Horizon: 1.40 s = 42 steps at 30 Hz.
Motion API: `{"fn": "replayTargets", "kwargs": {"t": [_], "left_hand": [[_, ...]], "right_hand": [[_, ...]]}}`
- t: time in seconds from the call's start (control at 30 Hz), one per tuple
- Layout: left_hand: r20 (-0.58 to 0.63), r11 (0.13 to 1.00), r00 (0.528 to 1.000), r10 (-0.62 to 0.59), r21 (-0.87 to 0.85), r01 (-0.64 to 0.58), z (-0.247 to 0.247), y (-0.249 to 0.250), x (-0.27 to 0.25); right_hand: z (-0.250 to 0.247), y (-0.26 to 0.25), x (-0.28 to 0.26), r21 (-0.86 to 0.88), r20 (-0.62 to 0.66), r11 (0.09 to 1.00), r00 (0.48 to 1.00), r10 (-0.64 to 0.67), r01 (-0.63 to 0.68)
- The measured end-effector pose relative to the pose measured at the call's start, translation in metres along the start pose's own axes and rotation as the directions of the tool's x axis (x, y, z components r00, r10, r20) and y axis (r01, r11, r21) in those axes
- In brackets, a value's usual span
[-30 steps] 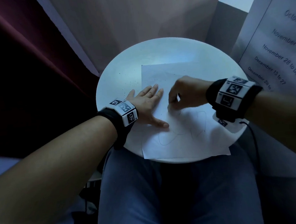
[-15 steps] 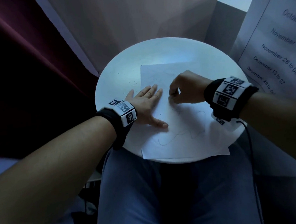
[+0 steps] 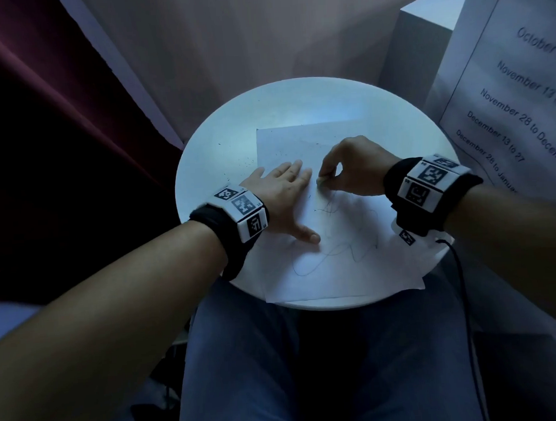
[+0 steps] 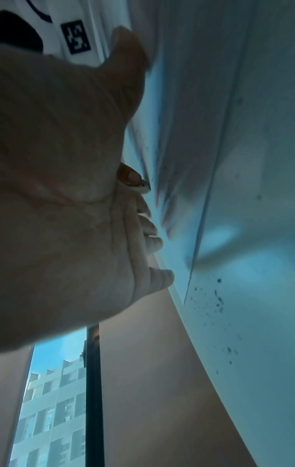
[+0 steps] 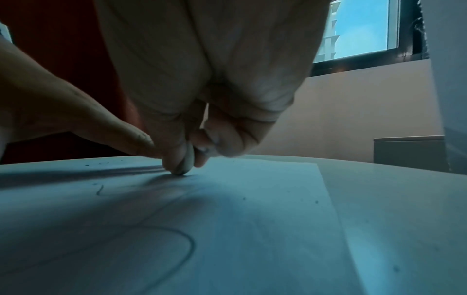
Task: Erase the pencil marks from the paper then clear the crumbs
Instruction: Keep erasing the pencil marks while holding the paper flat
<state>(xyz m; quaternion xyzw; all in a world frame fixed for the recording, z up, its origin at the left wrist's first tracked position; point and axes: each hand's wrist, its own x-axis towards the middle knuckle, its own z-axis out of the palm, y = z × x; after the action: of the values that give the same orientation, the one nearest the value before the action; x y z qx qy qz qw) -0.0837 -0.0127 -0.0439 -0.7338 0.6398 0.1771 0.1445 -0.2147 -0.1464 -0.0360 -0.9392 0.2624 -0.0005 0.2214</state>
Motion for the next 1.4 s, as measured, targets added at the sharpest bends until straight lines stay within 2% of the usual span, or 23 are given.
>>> {"fn": "replayTargets", "kwargs": {"t": [0.2,0.37,0.53,0.6,0.67,0.73,0.77,0.9,0.97,1.07,1.1,1.13,1.23,1.3,1.4], "left_hand": [[0.025,0.998,0.999,0.033,-0.053,-0.031,0.008,0.001,0.007],[0.029,0.997,0.998,0.048,-0.056,-0.047,0.011,-0.001,0.008],[0.041,0.998,0.998,0.041,-0.056,-0.039,0.01,-0.001,0.008],[0.045,0.997,0.998,0.05,-0.066,-0.047,0.01,-0.001,0.008],[0.045,0.995,0.997,0.056,-0.082,-0.052,0.011,-0.002,0.008],[0.054,0.995,0.997,0.055,-0.088,-0.05,0.01,-0.002,0.008],[0.058,0.995,0.997,0.055,-0.084,-0.05,0.009,-0.002,0.008],[0.056,0.997,0.997,0.045,-0.068,-0.041,0.009,-0.002,0.008],[0.06,0.997,0.997,0.046,-0.069,-0.042,0.009,-0.003,0.008],[0.064,0.996,0.996,0.054,-0.069,-0.05,0.008,-0.003,0.008],[0.066,0.996,0.996,0.056,-0.071,-0.052,0.008,-0.003,0.008],[0.067,0.996,0.996,0.057,-0.074,-0.052,0.008,-0.003,0.008],[0.065,0.996,0.997,0.052,-0.079,-0.047,0.008,-0.002,0.007],[0.061,0.996,0.997,0.051,-0.077,-0.047,0.008,-0.002,0.007],[0.06,0.996,0.997,0.056,-0.072,-0.051,0.008,-0.002,0.007]], "right_hand": [[0.005,-0.007,-0.007,-0.066,0.046,0.991,0.992,-0.114,0.117],[0.007,-0.014,-0.02,-0.024,0.168,0.963,0.951,-0.261,0.269],[-0.001,0.001,0.001,-0.013,-0.015,0.988,0.987,-0.157,0.157],[0.005,-0.008,-0.008,0.0,0.031,0.979,0.978,-0.206,0.206],[0.011,-0.018,-0.022,0.032,0.143,0.963,0.953,-0.268,0.267],[0.009,-0.018,-0.023,0.043,0.211,0.96,0.937,-0.28,0.277],[0.006,-0.014,-0.017,0.025,0.195,0.964,0.945,-0.264,0.264],[-0.005,0.006,0.004,-0.047,-0.002,0.991,0.993,-0.122,0.122],[-0.003,-0.001,-0.005,-0.041,0.039,0.986,0.986,-0.161,0.163],[0.005,-0.014,-0.027,-0.011,0.225,0.97,0.946,-0.234,0.243],[0.004,-0.014,-0.028,-0.004,0.252,0.969,0.938,-0.237,0.246],[0.003,-0.011,-0.024,-0.005,0.241,0.972,0.944,-0.226,0.234],[-0.006,0.006,0.001,-0.031,0.06,0.991,0.99,-0.131,0.133],[-0.007,0.007,0.005,-0.029,0.005,0.996,0.996,-0.085,0.085],[0.004,-0.01,-0.015,-0.048,0.139,0.981,0.974,-0.178,0.186]]}}
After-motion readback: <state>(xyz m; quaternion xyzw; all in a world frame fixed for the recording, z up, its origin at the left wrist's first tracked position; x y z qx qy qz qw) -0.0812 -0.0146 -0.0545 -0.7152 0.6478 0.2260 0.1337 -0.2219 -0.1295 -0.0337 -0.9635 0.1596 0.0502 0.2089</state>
